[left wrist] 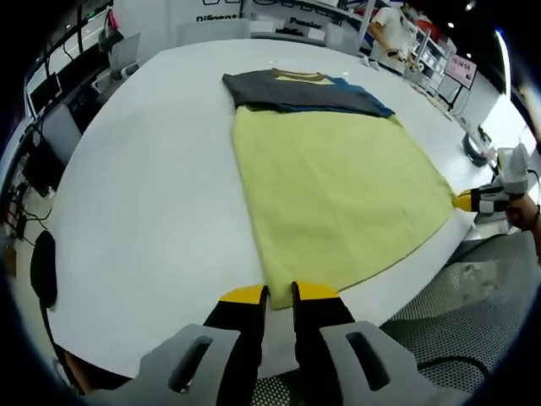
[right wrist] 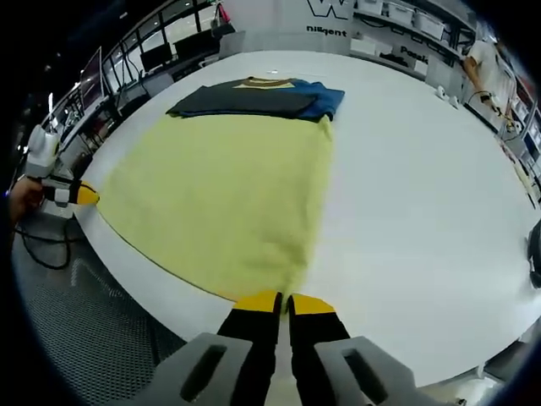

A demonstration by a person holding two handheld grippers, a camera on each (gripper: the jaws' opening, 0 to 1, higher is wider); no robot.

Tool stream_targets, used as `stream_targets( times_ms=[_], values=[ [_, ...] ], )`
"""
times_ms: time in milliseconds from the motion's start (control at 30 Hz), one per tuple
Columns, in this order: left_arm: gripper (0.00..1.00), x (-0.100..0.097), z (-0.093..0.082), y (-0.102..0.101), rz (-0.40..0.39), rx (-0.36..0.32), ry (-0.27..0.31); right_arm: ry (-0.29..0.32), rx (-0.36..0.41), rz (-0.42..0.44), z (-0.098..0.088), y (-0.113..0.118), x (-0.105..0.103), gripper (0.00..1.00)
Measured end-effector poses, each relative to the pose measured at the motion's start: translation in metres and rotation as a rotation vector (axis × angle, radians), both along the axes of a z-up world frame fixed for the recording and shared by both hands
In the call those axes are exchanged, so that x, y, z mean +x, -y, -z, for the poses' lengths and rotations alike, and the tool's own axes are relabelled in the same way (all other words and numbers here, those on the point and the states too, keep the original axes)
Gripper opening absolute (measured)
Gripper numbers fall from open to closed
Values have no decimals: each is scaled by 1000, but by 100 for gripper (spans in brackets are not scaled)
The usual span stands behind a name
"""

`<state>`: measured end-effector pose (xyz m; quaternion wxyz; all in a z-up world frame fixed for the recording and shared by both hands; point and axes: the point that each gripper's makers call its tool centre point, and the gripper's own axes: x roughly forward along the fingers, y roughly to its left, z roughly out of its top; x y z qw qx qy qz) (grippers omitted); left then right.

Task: Fold the garment on the visible template until the final outline fits inside the template.

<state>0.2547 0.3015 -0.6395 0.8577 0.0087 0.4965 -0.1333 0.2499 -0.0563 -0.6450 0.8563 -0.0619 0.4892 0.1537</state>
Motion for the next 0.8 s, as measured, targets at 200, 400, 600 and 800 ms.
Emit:
stream_targets(
  times_ms=[200, 400, 600, 800],
  values=[
    [3, -1, 1, -2, 2, 2, -3, -32, 41, 41, 1, 1, -1, 0],
    [2, -4, -2, -2, -3, -14, -25, -72, 31, 28, -5, 0, -5, 0],
    [2, -10, -2, -4, 39, 4, -52, -113, -2, -6, -11, -2, -11, 0],
    [2, -18, -7, -5, 73, 22, -74, -162, -35, -44, -7, -3, -21, 0]
  ],
)
